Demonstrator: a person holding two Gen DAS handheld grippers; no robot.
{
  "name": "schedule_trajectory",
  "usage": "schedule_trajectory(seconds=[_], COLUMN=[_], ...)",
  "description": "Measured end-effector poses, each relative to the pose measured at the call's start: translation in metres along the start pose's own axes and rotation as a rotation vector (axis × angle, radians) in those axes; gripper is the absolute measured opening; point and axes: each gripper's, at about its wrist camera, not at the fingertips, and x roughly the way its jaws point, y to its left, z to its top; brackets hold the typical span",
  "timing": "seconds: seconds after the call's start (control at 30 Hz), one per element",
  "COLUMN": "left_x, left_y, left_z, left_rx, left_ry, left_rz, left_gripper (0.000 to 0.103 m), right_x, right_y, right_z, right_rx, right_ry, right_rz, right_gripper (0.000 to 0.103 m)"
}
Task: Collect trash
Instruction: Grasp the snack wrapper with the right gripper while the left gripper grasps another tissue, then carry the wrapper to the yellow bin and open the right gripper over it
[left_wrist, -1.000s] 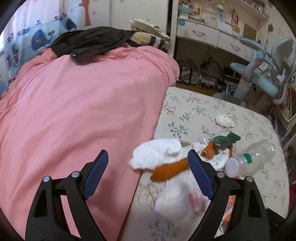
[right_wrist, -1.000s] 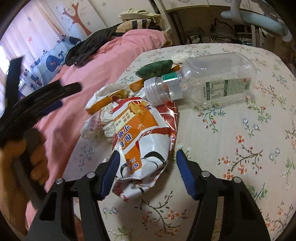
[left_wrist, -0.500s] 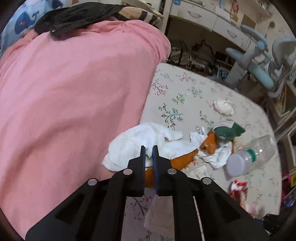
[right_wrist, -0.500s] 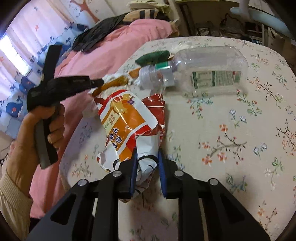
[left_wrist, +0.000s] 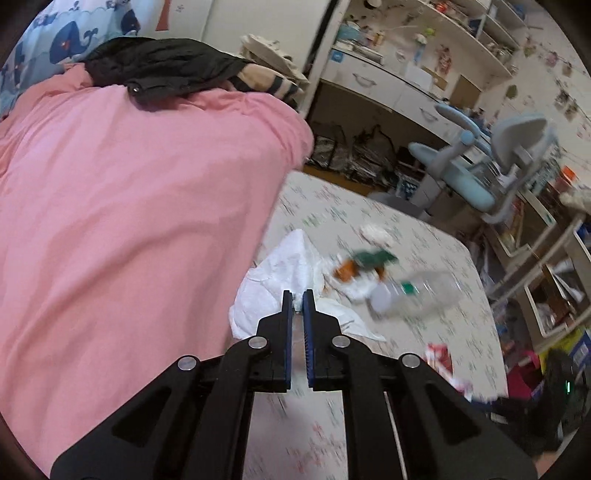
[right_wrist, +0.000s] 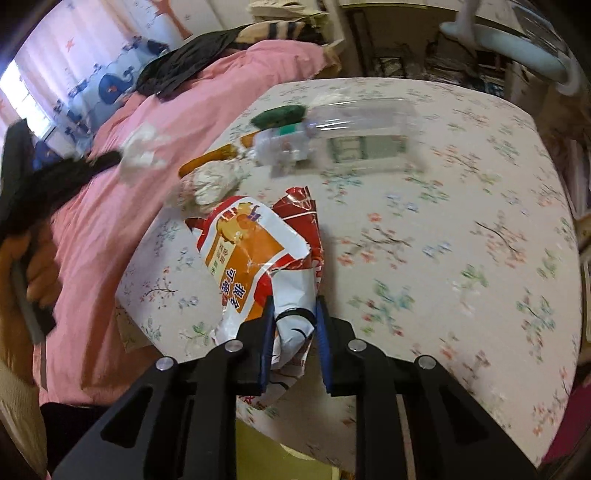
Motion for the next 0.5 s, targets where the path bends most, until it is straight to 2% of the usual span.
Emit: schedule_trajectory(seconds=[0.13,0.27,0.4,0.5], left_x=[-0.011,-0.016,-0.003,0.008], left_y=[-0.019,-0.033,-0.041,-0.038], left_z=[-0.030,-0.053,-0.075,-0.086], left_rx=[0.057,0.098,0.131,0.123], left_ry=[0.050,0.094,0.176,0.235], left_rz=[-0.005,-0.005,0.008,0.026], left_gripper=[0.006,0.006,0.006,0.006], right_x=[-0.010,-0.006,-0.001,0.000], right_y=[-0.001,0.003,-0.001,-0.001], right_z=[-0.006,-0.014,-0.018,-0.020], right_rx=[0.013,-0.004,0.012,0.013], right_ry=[-0.015,0.010,0.019,0.018], right_rz=[-0.014,-0.043,-0.054,-0.061], right_gripper=[0.021,0.021,0.022,0.028])
